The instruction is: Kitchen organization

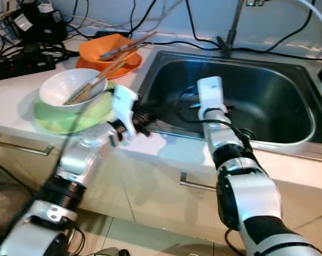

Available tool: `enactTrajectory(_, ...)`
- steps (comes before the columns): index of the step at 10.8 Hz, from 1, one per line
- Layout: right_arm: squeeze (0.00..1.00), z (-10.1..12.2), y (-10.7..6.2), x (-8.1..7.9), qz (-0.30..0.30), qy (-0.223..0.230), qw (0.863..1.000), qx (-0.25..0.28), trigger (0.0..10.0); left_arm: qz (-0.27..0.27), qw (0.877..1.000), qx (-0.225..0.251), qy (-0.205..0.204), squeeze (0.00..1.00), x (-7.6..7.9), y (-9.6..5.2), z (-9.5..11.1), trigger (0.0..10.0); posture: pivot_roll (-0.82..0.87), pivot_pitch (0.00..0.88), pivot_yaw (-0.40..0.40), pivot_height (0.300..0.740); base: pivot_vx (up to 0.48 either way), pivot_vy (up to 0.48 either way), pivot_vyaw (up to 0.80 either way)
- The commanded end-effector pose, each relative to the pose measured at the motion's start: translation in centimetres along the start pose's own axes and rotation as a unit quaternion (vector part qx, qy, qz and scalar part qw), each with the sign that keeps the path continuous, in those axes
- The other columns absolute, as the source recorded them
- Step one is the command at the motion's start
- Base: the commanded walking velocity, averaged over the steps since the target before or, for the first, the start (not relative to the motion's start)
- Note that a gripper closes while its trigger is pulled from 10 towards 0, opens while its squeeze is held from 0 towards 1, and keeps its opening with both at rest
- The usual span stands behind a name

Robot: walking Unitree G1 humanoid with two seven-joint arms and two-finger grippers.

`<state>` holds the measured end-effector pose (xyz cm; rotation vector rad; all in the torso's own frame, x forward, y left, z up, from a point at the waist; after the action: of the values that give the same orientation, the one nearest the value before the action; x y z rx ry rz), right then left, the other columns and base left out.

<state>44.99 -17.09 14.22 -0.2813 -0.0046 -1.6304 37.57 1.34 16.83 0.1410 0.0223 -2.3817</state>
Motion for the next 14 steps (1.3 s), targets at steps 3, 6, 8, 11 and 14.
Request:
enactTrajectory(3, 0.0, 0.7, 0.2, 0.1, 0.0, -0.003, 1.0, 0.002, 10.0, 0.001, 1.0, 0.002, 0.014, 0.0, -0.1, -0.2, 0.2, 10.0, 0.01, 0.0, 0.049, 0.74, 0.0, 0.0, 0.0)
enactTrajectory(6, 0.0, 1.6, 0.3, 0.1, 0.003, 0.002, 1.0, 0.018, 10.0, 0.01, 1.0, 0.008, 0.015, 0.0, -0.4, -0.2, 0.4, 10.0, 0.02, 0.0, 0.045, 0.74, 0.0, 0.0, 0.0)
enactTrajectory(8, 0.0, 4.5, 0.1, -0.3, 0.008, 0.03, 0.995, 0.09, 10.0, 0.053, 0.996, 0.041, 0.05, 0.0, -1.5, -0.2, 2.0, 10.0, 0.02, 0.0, 0.044, 0.74, 0.0, 0.0, 0.0)
enactTrajectory(11, 0.0, 7.8, -1.2, -1.8, 0.035, 0.087, 0.978, 0.188, 10.0, 0.123, 0.973, 0.085, 0.178, 0.0, -3.3, -0.3, 5.7, 10.0, 0.02, 0.0, 0.043, 0.74, 0.0, 0.0, 0.0)
enactTrajectory(14, 0.0, 7.4, -2.9, -3.2, 0.068, 0.108, 0.967, 0.221, 10.0, 0.187, 0.936, 0.057, 0.292, 0.0, -5.3, -0.1, 6.9, 10.0, 0.01, 0.009, 0.042, 0.74, 0.0, 0.0, 0.0)
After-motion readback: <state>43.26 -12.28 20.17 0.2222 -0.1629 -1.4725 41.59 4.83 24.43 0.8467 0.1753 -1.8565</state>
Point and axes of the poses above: a point about 5 cm out from each wrist's last joint towards the gripper, its own y axis pointing out of the wrist towards the gripper, its own z axis along the axis of the wrist's last joint, x = y × z, the point moved 5 cm from there along y, pointing out of the wrist towards the gripper, and after that the axes turned 8 degrees about y, right-handed, at the moved point
